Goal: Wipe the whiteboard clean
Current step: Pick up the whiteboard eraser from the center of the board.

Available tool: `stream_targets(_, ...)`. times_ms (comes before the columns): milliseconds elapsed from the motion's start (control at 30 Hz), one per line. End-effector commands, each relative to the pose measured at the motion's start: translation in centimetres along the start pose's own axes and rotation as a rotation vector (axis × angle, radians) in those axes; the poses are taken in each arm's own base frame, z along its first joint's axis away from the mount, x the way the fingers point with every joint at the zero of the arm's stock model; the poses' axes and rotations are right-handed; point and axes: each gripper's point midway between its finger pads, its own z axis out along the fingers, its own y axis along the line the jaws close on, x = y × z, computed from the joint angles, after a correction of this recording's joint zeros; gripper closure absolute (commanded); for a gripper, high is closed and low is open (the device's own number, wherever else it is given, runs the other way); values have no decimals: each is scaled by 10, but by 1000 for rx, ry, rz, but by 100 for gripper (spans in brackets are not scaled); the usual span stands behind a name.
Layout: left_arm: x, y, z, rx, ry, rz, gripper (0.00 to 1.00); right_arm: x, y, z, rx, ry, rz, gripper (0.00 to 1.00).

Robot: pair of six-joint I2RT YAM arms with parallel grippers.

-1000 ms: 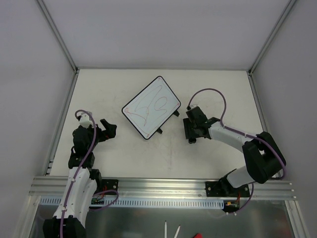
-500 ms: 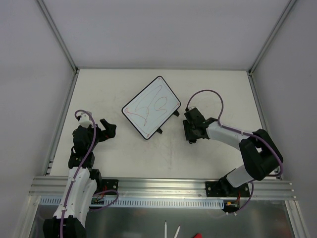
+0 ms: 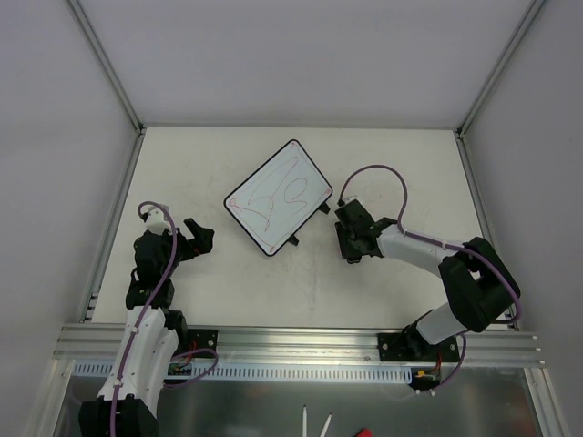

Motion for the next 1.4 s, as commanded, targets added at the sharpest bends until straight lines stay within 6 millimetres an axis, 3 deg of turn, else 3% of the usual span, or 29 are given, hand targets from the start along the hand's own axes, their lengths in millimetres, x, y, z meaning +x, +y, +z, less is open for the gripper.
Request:
stream_targets(0,-6,-5,1,13,-20,-8,1,-17,-3,-8,36,-45,-14,55)
stream_targets(567,-5,-5,1,13,-17,-10,1,-19,2,-3,21,-29,-25,55)
stream_targets(800,-4,-4,2,12,-13,-10,1,-18,1,-2,29,-21,-29,59)
stream_targets(900,-5,-5,2,14,-15,-10,1,-19,1,-3,29,-25,-28,68)
stream_targets(1100,-5,-5,1,15,-16,-8,1,-19,0,-3,33,-25,-25,77)
stream_targets(1267,-7,-11,0,45,-20,-1,1,-20,0,-5,29,-31,-22,100)
stream_targets(1367,-11,-17,-3,71,-39,-13,1,-20,1,-5,22,-34,-19,100)
